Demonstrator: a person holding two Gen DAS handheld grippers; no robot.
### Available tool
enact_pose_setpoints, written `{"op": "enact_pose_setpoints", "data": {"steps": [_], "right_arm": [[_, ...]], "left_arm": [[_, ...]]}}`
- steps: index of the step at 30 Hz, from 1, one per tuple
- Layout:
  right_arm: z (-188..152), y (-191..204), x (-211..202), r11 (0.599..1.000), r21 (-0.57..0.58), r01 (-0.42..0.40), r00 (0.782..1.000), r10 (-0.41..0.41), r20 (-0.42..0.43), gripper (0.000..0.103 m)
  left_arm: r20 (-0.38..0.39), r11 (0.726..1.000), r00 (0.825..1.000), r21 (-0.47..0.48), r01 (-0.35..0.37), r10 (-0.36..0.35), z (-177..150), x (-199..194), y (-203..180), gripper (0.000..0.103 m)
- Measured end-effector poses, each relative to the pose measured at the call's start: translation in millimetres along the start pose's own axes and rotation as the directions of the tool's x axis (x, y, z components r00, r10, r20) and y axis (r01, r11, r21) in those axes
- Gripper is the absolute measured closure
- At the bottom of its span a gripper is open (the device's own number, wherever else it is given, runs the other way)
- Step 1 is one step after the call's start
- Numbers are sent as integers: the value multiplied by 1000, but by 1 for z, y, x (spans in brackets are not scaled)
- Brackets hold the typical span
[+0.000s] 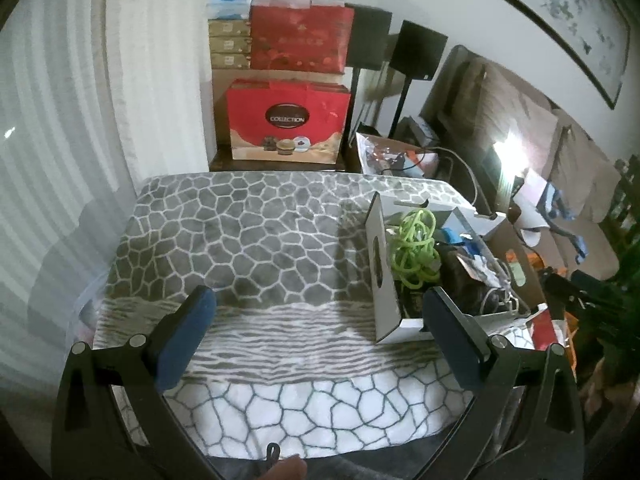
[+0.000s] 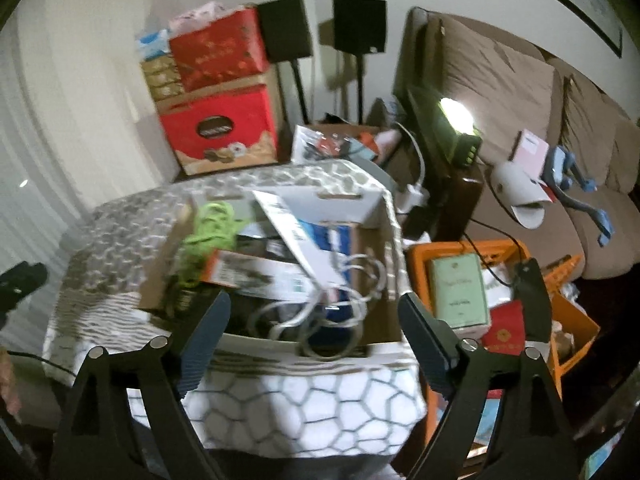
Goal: Organize objects
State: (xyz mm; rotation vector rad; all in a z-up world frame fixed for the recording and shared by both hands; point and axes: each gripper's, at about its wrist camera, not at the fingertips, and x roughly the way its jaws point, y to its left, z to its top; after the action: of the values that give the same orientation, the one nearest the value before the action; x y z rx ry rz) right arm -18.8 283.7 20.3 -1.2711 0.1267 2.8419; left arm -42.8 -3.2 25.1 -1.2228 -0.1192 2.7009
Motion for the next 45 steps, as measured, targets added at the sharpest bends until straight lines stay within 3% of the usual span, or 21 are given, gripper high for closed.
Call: {"op": "enact_pose_setpoints", "data": {"steps": [5, 27, 45], "right_arm": [[-7, 27, -5, 999, -28, -33, 999, 33, 23, 3], [-41, 74, -13, 999, -50, -4, 994, 9, 107, 2], [-51, 81, -3, 999, -43, -7, 996, 10, 91, 2]], "left_arm": [[6, 1000, 1000, 8, -14, 14, -7, -3, -1, 0], [34, 996, 997, -67, -66, 69, -44, -8, 22, 0], [16, 995, 996, -54, -82, 83, -48, -1, 19, 0]]}}
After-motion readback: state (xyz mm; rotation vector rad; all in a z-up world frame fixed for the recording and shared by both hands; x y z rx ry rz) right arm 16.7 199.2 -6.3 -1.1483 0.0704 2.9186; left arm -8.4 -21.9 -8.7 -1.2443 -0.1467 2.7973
